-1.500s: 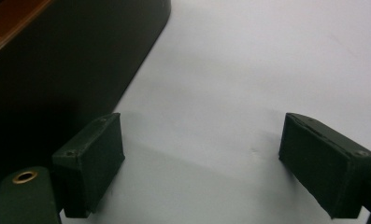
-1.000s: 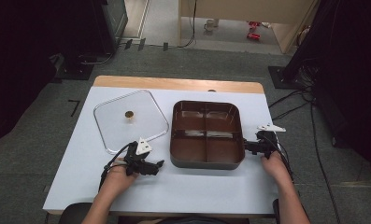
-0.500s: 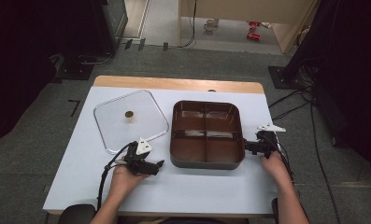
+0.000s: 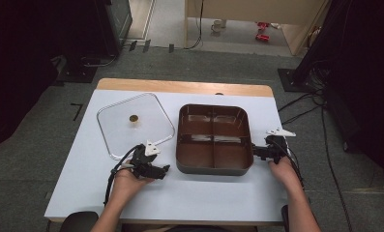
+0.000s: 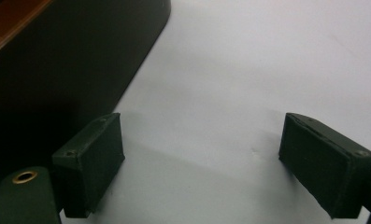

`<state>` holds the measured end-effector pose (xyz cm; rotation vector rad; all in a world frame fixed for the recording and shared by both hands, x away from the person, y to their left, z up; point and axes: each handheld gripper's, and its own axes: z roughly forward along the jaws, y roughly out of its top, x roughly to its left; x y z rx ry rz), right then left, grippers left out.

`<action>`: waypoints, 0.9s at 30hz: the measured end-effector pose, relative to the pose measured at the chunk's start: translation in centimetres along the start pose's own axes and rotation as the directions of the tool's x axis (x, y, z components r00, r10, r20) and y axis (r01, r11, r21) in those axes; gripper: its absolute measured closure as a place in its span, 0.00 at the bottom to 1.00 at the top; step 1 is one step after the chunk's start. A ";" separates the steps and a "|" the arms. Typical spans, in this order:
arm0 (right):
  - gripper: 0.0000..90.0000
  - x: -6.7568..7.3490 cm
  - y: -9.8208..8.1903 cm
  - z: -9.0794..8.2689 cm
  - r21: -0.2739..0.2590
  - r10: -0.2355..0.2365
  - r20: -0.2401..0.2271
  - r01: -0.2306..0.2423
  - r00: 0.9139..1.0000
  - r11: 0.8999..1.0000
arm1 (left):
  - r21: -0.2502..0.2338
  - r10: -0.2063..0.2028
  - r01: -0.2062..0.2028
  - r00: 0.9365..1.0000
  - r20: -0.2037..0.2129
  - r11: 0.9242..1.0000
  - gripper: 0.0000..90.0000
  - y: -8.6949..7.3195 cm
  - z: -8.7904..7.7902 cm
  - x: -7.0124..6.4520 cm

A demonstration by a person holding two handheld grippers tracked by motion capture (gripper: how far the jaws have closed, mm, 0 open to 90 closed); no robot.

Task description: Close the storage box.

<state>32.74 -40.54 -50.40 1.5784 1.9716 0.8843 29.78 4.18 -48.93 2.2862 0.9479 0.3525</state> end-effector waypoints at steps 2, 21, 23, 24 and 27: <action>0.15 0.0 0.0 0.0 0.000 0.000 0.000 0.000 1.000 1.000 | 0.011 0.008 -0.008 1.000 0.006 1.000 0.17 0.1 0.0 0.0; 0.15 0.0 0.0 0.0 0.000 0.000 0.000 0.000 1.000 1.000 | 0.019 -0.039 0.038 0.993 0.108 0.999 0.29 1.4 -1.5 0.7; 0.15 0.0 0.0 0.0 0.000 0.000 0.000 0.000 1.000 1.000 | 0.010 -0.041 0.040 0.993 0.112 0.999 0.29 1.5 -1.6 0.9; 0.15 0.0 0.0 0.0 0.000 0.000 0.000 0.000 1.000 1.000 | 0.008 -0.043 0.042 0.993 0.113 0.999 0.29 1.6 -1.7 1.0; 0.15 0.0 0.0 0.0 0.000 0.000 0.000 0.000 1.000 1.000 | 0.004 -0.046 0.046 0.991 0.125 0.999 0.30 1.9 -1.8 1.2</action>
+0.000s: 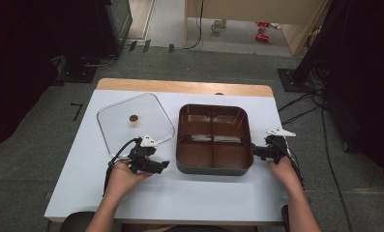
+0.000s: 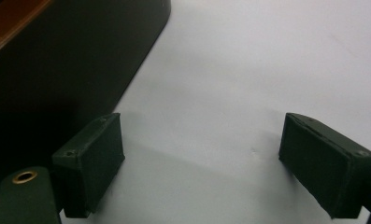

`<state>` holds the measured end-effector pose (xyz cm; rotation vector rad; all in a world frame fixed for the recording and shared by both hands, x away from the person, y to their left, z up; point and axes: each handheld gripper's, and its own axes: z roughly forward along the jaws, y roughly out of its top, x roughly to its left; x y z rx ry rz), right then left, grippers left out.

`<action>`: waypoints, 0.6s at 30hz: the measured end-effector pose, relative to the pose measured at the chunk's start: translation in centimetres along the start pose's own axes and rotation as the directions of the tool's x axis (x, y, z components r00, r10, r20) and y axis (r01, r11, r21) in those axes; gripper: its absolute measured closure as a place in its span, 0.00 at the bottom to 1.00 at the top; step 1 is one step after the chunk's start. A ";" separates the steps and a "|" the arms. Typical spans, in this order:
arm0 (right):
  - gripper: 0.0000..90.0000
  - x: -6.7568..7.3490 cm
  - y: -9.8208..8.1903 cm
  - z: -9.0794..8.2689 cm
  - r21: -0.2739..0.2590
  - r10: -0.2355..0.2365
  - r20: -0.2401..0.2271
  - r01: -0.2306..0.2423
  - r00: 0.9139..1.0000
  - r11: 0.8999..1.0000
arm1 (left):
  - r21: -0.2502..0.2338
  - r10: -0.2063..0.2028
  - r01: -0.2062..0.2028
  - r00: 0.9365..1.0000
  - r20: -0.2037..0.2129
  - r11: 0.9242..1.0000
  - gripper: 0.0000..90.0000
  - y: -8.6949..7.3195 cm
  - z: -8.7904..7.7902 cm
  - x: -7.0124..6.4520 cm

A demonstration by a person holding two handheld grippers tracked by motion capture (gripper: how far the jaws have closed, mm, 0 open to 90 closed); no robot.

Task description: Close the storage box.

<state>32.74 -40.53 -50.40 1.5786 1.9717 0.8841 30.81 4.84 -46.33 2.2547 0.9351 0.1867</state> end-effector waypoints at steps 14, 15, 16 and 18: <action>0.15 0.0 0.0 0.0 0.000 0.000 0.000 0.000 1.000 1.000 | -0.009 -0.007 0.007 0.999 0.031 1.000 0.35 1.7 0.1 1.2; 0.15 0.0 0.0 0.0 0.000 0.000 0.000 0.000 1.000 1.000 | -0.009 -0.007 0.007 0.999 0.031 1.000 0.35 1.7 0.1 1.2; 0.15 0.0 0.0 0.0 0.000 0.000 0.000 0.000 1.000 1.000 | -0.009 -0.006 0.006 1.000 0.031 1.000 0.35 1.9 0.1 1.4; 0.15 0.0 0.0 0.0 0.000 0.000 0.000 0.000 1.000 1.000 | -0.012 -0.004 0.005 1.000 0.028 1.000 0.36 2.0 0.1 1.5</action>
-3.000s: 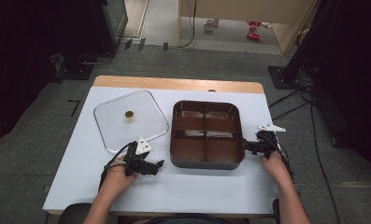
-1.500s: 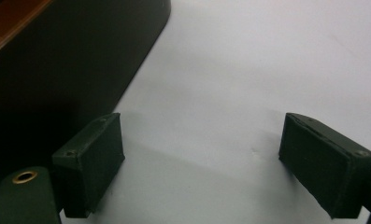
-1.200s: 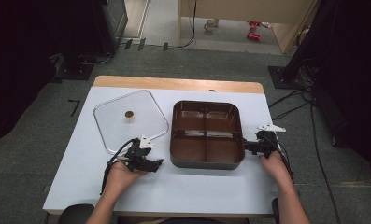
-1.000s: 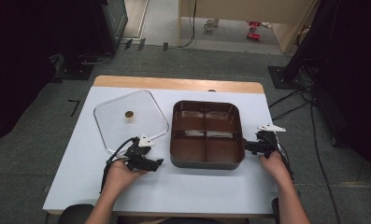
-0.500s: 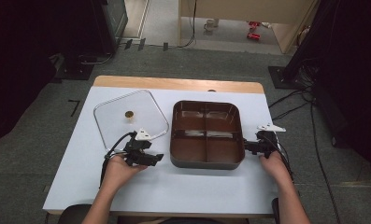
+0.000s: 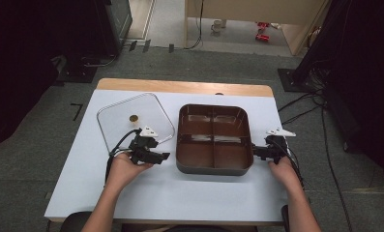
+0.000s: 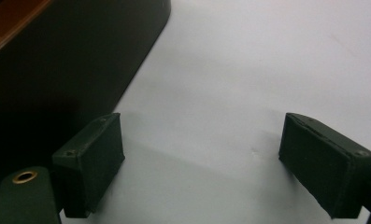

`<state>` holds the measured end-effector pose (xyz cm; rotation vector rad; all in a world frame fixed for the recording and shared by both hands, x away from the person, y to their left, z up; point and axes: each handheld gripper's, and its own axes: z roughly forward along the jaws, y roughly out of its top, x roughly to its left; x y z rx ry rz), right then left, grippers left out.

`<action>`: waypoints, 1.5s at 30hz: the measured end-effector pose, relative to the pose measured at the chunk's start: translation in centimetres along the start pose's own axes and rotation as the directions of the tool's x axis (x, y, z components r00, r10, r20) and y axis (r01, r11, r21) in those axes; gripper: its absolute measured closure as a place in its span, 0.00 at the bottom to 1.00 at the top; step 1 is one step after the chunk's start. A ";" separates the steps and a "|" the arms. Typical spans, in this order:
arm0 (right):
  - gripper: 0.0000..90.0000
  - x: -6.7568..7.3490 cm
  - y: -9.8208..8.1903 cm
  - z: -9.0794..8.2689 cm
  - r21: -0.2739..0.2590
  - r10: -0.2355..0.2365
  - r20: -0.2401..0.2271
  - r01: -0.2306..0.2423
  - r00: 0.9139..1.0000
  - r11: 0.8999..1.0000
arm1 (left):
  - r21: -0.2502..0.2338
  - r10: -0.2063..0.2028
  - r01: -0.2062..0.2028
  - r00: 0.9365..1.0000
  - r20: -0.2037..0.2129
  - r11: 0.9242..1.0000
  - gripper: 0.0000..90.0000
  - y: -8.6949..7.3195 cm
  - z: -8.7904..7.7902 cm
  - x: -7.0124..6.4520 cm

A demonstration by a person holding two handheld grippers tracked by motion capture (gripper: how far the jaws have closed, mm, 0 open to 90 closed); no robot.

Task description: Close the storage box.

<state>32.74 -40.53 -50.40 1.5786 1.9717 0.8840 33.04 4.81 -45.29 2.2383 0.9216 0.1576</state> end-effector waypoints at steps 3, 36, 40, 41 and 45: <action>0.15 0.0 0.0 0.0 0.000 0.000 0.000 0.000 1.000 1.000 | 0.000 0.005 -0.005 1.000 0.008 1.000 0.37 0.2 -0.2 0.4; 0.15 0.0 0.0 0.0 0.000 -0.001 0.000 0.001 1.000 1.000 | -0.013 -0.013 0.013 1.000 0.023 1.000 0.38 2.8 -1.9 4.6; 0.15 0.0 0.0 0.0 0.000 -0.002 0.000 0.002 1.000 1.000 | -0.017 -0.017 0.018 1.000 0.015 1.000 0.38 3.1 -2.1 5.2; 0.15 0.0 0.0 0.0 0.000 -0.001 0.000 0.001 1.000 1.000 | -0.021 -0.021 0.021 1.000 0.017 1.000 0.38 3.1 -2.1 5.4; 0.15 0.0 0.0 0.0 0.000 -0.001 0.000 0.001 1.000 1.000 | -0.021 -0.033 0.033 0.999 0.005 0.999 0.39 3.2 -2.2 6.2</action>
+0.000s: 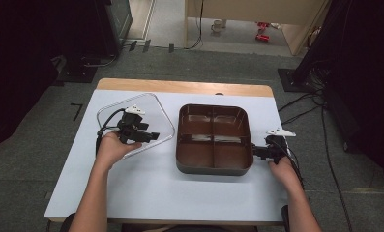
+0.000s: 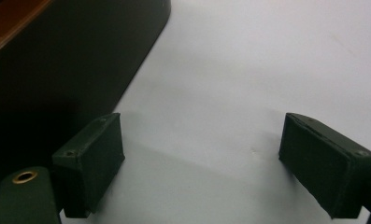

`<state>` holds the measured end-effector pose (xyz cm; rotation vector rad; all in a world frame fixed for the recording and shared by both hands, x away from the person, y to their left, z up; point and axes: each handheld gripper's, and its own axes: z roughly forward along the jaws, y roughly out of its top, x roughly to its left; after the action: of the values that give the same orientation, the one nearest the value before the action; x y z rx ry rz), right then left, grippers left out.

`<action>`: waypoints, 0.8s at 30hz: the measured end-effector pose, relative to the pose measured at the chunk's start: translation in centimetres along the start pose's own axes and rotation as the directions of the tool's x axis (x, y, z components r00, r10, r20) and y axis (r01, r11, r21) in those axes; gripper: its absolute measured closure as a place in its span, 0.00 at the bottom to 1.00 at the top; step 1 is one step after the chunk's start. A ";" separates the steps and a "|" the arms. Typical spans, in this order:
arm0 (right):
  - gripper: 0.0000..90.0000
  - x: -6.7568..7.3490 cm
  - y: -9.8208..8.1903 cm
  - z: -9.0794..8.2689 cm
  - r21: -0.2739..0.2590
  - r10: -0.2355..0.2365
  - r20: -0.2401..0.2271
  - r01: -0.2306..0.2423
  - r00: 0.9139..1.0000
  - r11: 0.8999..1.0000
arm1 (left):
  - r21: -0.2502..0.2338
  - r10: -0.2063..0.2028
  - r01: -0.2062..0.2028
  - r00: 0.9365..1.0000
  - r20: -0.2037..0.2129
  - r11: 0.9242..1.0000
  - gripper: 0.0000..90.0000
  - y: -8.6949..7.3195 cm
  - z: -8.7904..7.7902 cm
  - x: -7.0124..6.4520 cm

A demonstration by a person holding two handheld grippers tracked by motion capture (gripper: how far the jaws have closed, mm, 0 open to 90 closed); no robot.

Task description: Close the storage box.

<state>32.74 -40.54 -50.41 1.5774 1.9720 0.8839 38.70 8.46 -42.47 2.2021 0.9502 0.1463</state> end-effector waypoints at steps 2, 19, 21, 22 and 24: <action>0.15 0.0 0.0 0.0 0.000 0.000 0.000 0.000 1.000 1.000 | -0.003 -0.005 0.005 1.000 0.000 1.000 0.39 0.1 0.0 0.3; 0.15 0.0 0.0 0.0 -0.001 0.000 0.000 0.000 1.000 1.000 | -0.067 -0.051 0.045 0.995 -0.089 0.997 0.39 0.3 -1.0 4.4; 0.15 0.0 0.0 0.0 -0.001 0.000 0.000 0.000 1.000 1.000 | -0.074 -0.052 0.044 0.994 -0.099 0.996 0.39 0.3 -0.9 4.7; 0.15 0.0 0.0 0.0 -0.001 0.000 0.000 0.000 1.000 1.000 | -0.078 -0.060 0.052 0.993 -0.102 0.996 0.39 0.2 -0.8 5.0; 0.15 0.0 0.0 0.0 0.000 0.000 0.000 0.000 1.000 1.000 | -0.076 -0.069 0.061 0.991 -0.115 0.995 0.39 0.1 -0.5 5.5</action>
<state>32.74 -40.54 -50.41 1.5772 1.9718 0.8846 42.53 12.38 -42.90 2.1122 1.0637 0.2786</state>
